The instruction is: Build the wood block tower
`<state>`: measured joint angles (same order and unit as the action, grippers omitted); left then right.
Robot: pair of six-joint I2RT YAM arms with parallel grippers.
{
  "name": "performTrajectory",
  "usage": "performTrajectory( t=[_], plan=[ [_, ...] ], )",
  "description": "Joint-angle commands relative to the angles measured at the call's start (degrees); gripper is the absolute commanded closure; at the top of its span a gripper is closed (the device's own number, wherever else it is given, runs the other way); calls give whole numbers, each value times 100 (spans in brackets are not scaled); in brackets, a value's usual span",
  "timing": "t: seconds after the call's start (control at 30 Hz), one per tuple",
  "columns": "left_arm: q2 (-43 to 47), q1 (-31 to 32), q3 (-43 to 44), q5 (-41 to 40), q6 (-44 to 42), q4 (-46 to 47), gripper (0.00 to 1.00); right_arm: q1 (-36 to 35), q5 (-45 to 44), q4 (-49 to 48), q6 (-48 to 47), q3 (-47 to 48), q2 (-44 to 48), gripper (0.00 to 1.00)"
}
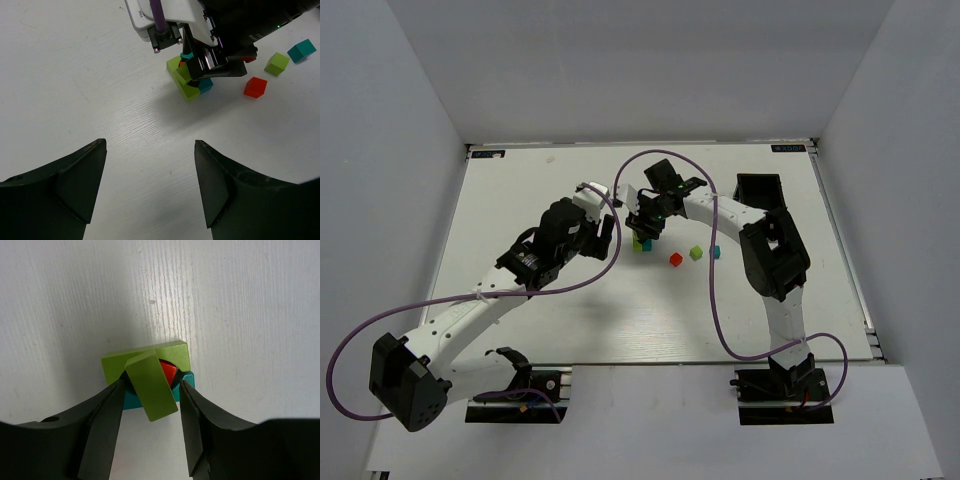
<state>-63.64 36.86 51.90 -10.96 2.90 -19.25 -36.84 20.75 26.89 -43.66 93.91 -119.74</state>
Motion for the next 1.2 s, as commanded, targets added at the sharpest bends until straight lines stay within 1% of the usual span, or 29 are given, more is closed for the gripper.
performTrajectory(
  t=[0.0,0.03,0.27,0.43,0.83,0.9,1.13,1.17],
  plan=[
    [150,-21,-48,59,-26,44,19,-25,52,-79,86,49,-40,47],
    [150,-21,-48,59,-26,44,19,-16,52,-70,94,40,-49,48],
    [150,-21,-48,59,-26,44,19,-34,34,-88,130,31,-67,48],
    [150,-21,-48,59,-26,44,19,-43,25,-105,130,13,-75,51],
    [150,-74,-48,59,-26,44,19,-60,-19,-132,226,-13,-84,51],
    [150,-74,-48,59,-26,44,19,-69,-45,-158,253,-13,-93,52],
    [150,-74,-48,59,-26,44,19,-60,-72,-193,279,-22,-102,52],
    [150,-74,-48,59,-26,44,19,-60,-63,-185,253,-22,-119,51]
  ],
)
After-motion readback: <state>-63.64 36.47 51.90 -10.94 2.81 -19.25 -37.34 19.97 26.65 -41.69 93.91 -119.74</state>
